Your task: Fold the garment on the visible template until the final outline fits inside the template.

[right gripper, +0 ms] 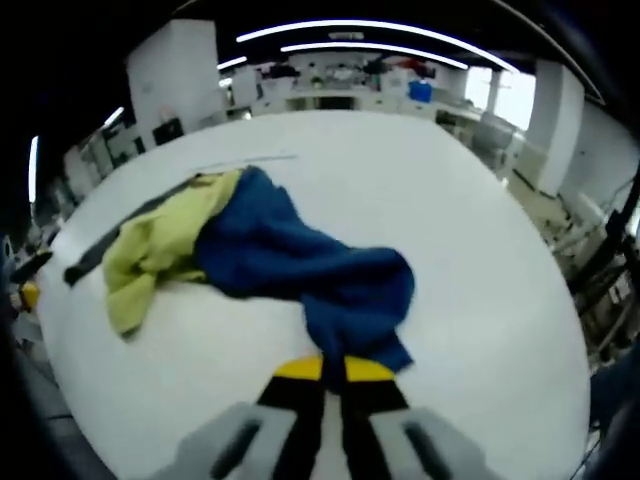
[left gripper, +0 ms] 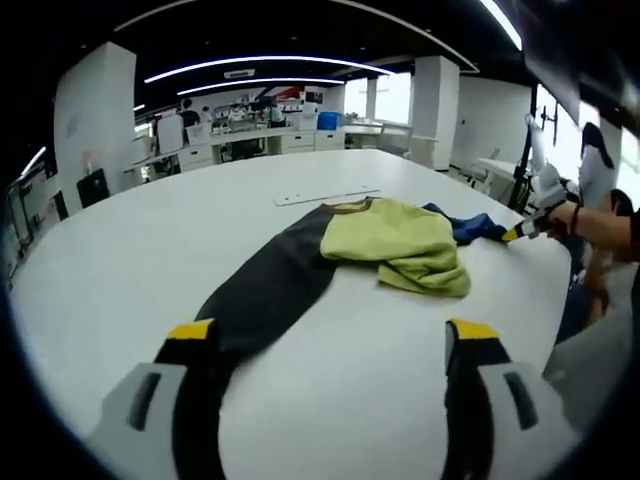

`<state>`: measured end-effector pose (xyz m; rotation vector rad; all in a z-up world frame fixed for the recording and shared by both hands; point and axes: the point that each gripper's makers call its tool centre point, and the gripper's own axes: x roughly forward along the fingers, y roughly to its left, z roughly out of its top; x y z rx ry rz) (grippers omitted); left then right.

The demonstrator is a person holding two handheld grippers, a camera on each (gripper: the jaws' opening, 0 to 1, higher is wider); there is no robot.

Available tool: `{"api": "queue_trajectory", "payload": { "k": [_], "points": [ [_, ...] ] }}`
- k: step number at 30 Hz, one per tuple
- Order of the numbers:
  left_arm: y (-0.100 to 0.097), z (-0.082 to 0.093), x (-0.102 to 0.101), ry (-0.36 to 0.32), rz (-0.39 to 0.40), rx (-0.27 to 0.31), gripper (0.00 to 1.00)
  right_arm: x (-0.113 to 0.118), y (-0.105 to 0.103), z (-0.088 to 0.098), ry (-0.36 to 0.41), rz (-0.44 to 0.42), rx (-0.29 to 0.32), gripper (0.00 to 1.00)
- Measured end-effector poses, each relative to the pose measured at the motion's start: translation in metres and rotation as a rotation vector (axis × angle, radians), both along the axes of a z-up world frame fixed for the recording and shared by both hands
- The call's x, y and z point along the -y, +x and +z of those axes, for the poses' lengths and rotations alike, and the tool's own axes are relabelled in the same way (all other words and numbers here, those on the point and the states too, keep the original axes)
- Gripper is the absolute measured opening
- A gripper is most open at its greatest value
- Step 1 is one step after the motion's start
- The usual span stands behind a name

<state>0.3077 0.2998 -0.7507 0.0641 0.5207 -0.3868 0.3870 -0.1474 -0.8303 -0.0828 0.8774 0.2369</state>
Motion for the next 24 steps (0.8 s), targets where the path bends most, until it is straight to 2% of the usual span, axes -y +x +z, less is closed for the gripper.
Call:
{"api": "queue_trajectory", "payload": {
  "k": [1, 10, 17, 24],
  "points": [
    [0.0, 0.001, 0.001, -0.001, 0.0, 0.001, 0.9, 0.002, -0.003, 0.0, -0.007, 0.021, -0.007, 0.0],
    [-0.003, 0.004, 0.009, -0.004, -0.008, 0.004, 0.9, 0.025, -0.016, 0.0, -0.015, 0.03, -0.038, 0.0],
    [-0.004, 0.008, 0.012, -0.004, -0.011, 0.011, 0.89, 0.042, -0.026, 0.0, -0.041, 0.01, -0.05, 0.0],
    [-0.005, 0.009, 0.018, -0.008, -0.011, 0.006, 0.89, 0.061, -0.025, -0.004, -0.067, -0.028, -0.053, 0.0]
  ]
}}
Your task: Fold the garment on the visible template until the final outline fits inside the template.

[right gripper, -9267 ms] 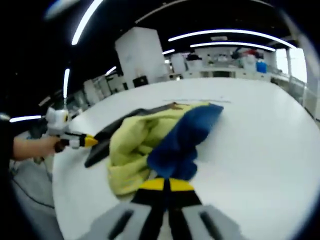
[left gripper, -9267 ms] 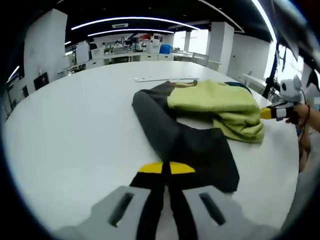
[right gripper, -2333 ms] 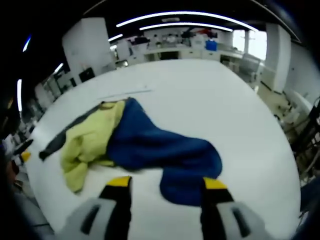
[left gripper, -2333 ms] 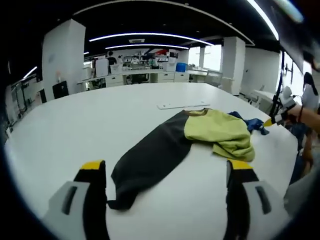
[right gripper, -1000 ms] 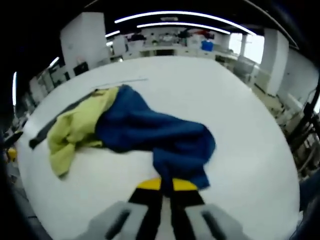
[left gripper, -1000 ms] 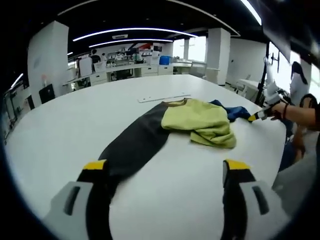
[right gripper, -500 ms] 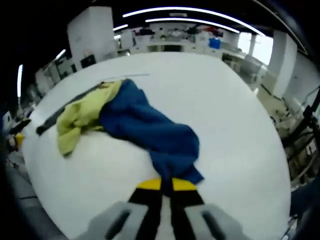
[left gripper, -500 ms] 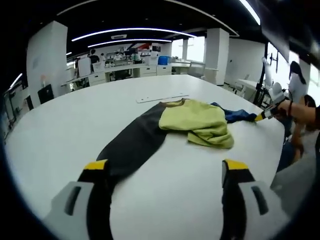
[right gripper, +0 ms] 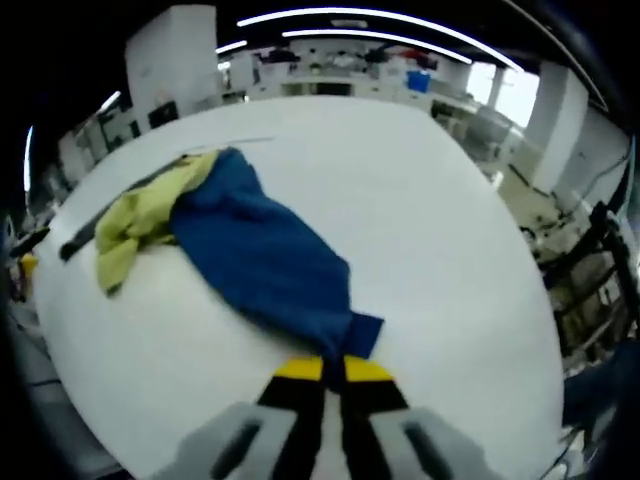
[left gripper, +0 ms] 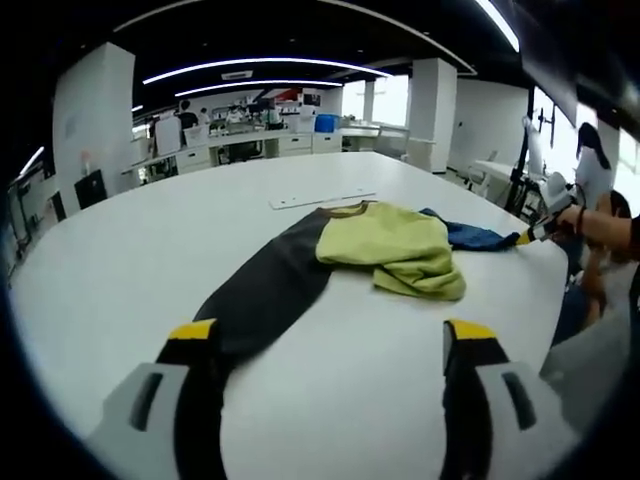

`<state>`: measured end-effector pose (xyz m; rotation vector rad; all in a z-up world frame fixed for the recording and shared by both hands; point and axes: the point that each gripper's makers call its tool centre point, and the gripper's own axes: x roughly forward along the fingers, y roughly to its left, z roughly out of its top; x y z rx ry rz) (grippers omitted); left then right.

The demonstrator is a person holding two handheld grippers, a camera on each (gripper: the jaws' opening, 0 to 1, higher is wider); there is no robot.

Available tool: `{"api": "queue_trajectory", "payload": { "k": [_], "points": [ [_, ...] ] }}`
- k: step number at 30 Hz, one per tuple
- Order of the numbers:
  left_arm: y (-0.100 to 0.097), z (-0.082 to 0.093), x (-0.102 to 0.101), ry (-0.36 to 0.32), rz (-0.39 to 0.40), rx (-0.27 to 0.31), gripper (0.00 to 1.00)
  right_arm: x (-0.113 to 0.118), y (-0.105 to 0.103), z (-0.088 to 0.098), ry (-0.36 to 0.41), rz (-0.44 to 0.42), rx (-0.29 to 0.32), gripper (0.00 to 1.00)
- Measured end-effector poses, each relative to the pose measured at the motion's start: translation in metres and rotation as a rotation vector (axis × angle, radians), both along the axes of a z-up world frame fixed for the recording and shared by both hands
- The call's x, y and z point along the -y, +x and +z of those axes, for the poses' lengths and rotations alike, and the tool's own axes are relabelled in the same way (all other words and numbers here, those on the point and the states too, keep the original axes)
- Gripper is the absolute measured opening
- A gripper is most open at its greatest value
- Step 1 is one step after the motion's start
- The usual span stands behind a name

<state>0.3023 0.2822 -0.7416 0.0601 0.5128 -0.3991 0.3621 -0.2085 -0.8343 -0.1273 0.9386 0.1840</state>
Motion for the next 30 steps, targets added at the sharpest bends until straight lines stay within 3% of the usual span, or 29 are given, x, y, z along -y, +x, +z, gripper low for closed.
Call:
{"api": "queue_trajectory", "payload": {
  "k": [7, 18, 30],
  "points": [
    [0.0, 0.0, 0.002, -0.002, -0.002, -0.003, 0.88, 0.01, 0.0, -0.003, -0.035, -0.013, 0.001, 0.0],
    [-0.001, 0.002, -0.004, 0.0, 0.012, -0.005, 0.88, 0.017, -0.003, -0.006, -0.02, -0.051, -0.001, 0.0],
    [-0.001, -0.003, -0.009, -0.005, 0.002, -0.012, 0.88, 0.037, 0.002, 0.0, -0.044, -0.118, 0.035, 0.0]
  ]
}}
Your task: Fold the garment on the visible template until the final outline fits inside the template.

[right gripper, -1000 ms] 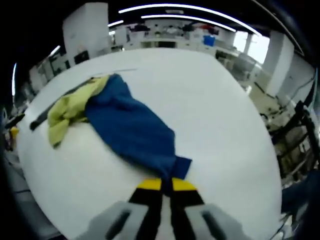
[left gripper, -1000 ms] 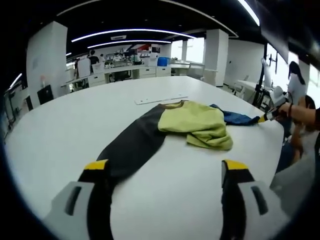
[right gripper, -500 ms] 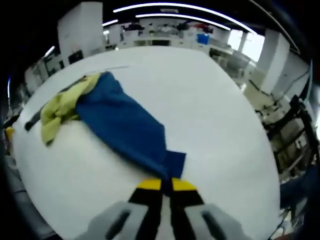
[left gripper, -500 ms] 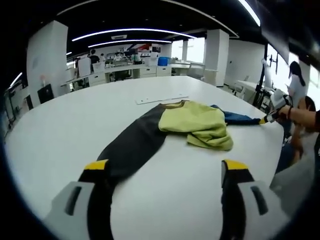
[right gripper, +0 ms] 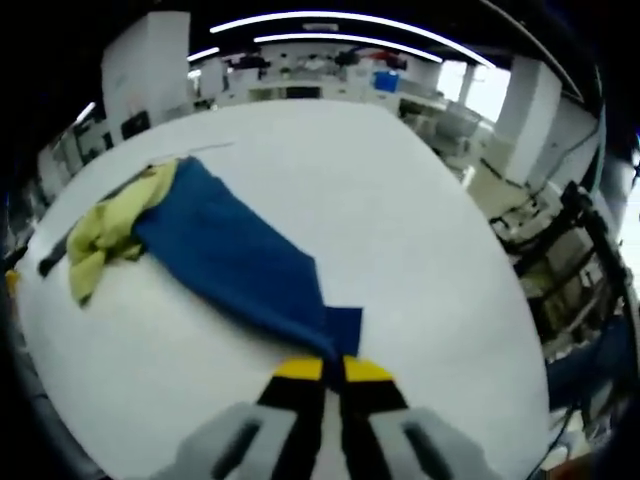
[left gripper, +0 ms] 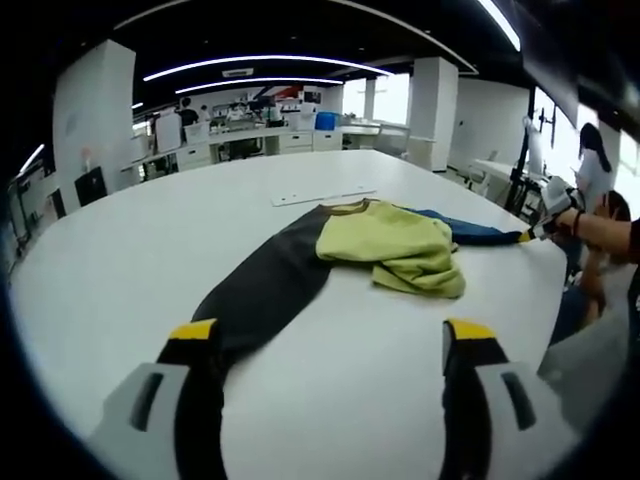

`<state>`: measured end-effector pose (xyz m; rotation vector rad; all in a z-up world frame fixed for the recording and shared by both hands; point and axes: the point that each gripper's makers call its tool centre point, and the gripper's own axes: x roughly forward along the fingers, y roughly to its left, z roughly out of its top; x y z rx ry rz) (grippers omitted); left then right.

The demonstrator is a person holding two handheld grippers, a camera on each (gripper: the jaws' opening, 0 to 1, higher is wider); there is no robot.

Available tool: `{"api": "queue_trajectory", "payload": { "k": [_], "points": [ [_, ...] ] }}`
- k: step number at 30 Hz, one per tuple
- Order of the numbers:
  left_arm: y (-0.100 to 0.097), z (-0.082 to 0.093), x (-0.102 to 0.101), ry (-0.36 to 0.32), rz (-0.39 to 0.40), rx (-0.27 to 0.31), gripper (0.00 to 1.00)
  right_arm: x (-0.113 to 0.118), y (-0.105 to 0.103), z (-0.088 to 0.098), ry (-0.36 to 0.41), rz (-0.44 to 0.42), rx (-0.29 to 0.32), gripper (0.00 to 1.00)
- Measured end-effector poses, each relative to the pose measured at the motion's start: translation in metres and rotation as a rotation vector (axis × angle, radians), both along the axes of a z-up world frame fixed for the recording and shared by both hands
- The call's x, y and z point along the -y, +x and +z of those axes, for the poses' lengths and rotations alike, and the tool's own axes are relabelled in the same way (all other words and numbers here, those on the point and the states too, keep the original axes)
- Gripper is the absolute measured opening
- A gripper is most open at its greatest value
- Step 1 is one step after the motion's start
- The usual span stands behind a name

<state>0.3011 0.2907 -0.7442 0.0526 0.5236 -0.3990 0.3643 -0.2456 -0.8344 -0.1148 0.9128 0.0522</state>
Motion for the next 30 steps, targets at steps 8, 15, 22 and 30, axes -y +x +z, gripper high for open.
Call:
{"api": "queue_trajectory", "payload": {
  "k": [8, 15, 22, 30],
  "points": [
    [-0.002, -0.002, -0.003, 0.002, -0.004, -0.011, 0.85, 0.006, 0.001, -0.003, -0.005, -0.018, 0.003, 0.01],
    [-0.002, -0.003, 0.0, -0.004, -0.015, -0.01, 0.8, 0.002, -0.002, -0.002, 0.057, -0.045, 0.005, 0.22],
    [0.009, -0.001, 0.014, -0.01, -0.07, 0.007, 0.72, -0.015, -0.003, 0.015, 0.08, -0.018, 0.034, 0.4],
    [0.022, -0.003, 0.036, -0.021, -0.145, 0.007, 0.62, -0.066, 0.008, 0.041, 0.214, 0.062, 0.087, 0.49]
  ]
}}
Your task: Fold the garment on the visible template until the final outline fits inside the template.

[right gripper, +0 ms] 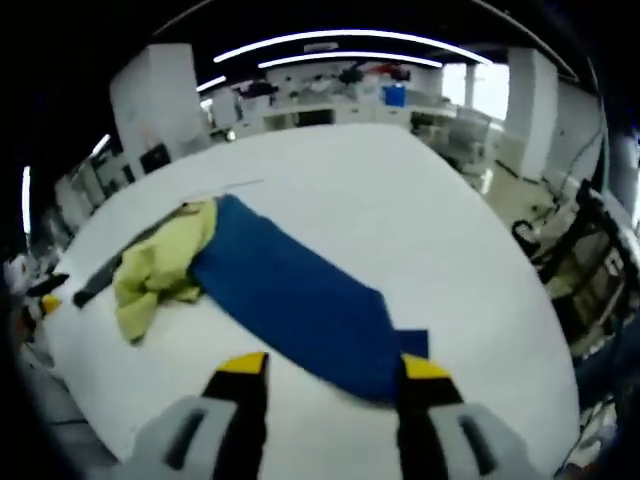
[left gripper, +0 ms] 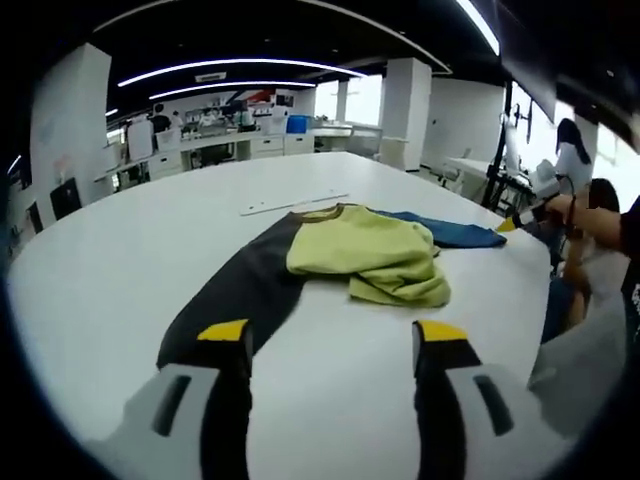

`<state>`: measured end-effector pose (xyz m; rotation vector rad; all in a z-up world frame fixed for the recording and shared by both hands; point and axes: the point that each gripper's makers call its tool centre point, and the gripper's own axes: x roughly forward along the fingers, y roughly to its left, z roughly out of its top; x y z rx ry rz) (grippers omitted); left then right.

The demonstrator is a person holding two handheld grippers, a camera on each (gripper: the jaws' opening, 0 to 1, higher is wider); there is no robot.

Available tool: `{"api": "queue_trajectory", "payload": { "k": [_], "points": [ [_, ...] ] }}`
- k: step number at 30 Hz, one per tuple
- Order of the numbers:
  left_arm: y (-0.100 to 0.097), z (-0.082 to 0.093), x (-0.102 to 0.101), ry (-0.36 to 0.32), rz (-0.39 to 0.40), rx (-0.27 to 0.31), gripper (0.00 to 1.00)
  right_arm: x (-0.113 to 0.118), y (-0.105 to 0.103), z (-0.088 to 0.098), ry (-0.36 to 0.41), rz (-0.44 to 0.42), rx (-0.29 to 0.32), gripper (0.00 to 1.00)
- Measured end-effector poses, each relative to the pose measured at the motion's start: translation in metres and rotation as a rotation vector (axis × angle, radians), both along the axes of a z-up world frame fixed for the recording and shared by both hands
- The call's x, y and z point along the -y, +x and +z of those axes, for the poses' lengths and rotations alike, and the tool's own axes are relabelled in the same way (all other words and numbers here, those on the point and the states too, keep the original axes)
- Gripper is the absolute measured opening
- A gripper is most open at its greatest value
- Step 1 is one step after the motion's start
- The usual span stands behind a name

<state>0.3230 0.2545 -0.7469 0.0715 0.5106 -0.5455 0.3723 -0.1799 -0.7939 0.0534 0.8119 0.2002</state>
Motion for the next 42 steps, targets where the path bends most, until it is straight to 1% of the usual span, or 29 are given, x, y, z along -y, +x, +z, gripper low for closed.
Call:
{"api": "queue_trajectory", "payload": {
  "k": [1, 2, 4, 7, 9, 11, 12, 13, 15, 19, 23, 25, 29, 32, 35, 38, 40, 42],
  "points": [
    [0.003, 0.0, 0.001, 0.0, -0.006, 0.002, 0.62, -0.01, 0.002, 0.003, 0.008, 0.019, 0.009, 0.49],
    [0.006, -0.001, 0.004, -0.002, -0.016, 0.001, 0.61, -0.011, 0.006, 0.003, 0.014, 0.033, 0.012, 0.49],
    [0.012, -0.004, 0.007, -0.008, -0.026, 0.0, 0.6, -0.032, 0.005, 0.01, 0.034, 0.057, 0.023, 0.49],
    [0.02, -0.008, 0.012, -0.012, -0.038, -0.002, 0.58, -0.052, 0.011, 0.011, 0.054, 0.087, 0.026, 0.49],
    [0.025, -0.011, 0.015, -0.014, -0.047, -0.007, 0.57, -0.063, 0.013, 0.012, 0.061, 0.091, 0.031, 0.48],
    [0.029, -0.015, 0.018, -0.017, -0.052, -0.013, 0.56, -0.073, 0.019, 0.011, 0.071, 0.105, 0.032, 0.47],
    [0.031, -0.016, 0.019, -0.019, -0.052, -0.015, 0.55, -0.083, 0.018, 0.011, 0.078, 0.112, 0.035, 0.45],
    [0.033, -0.017, 0.024, -0.023, -0.052, -0.02, 0.54, -0.088, 0.019, 0.01, 0.083, 0.121, 0.033, 0.45],
    [0.038, -0.022, 0.026, -0.027, -0.051, -0.026, 0.51, -0.098, 0.021, 0.007, 0.094, 0.132, 0.028, 0.44],
    [0.047, -0.031, 0.033, -0.029, -0.059, -0.036, 0.48, -0.117, 0.026, -0.002, 0.111, 0.16, 0.012, 0.43],
    [0.055, -0.039, 0.041, -0.033, -0.07, -0.043, 0.45, -0.135, 0.027, -0.01, 0.118, 0.19, -0.008, 0.42],
    [0.059, -0.042, 0.046, -0.029, -0.078, -0.048, 0.43, -0.14, 0.028, -0.014, 0.12, 0.195, -0.014, 0.41],
    [0.066, -0.051, 0.058, -0.047, -0.096, -0.067, 0.38, -0.152, 0.034, -0.023, 0.133, 0.197, -0.024, 0.36],
    [0.07, -0.059, 0.063, -0.034, -0.105, -0.077, 0.35, -0.162, 0.034, -0.033, 0.147, 0.199, -0.053, 0.32],
    [0.073, -0.063, 0.072, -0.042, -0.122, -0.087, 0.31, -0.166, 0.04, -0.039, 0.159, 0.19, -0.052, 0.3],
    [0.08, -0.069, 0.073, -0.045, -0.125, -0.094, 0.29, -0.17, 0.044, -0.041, 0.16, 0.171, -0.048, 0.29],
    [0.083, -0.07, 0.075, -0.06, -0.116, -0.098, 0.27, -0.171, 0.048, -0.043, 0.166, 0.153, -0.047, 0.28],
    [0.086, -0.071, 0.075, -0.061, -0.113, -0.097, 0.24, -0.172, 0.052, -0.044, 0.155, 0.146, -0.042, 0.27]
  ]
}}
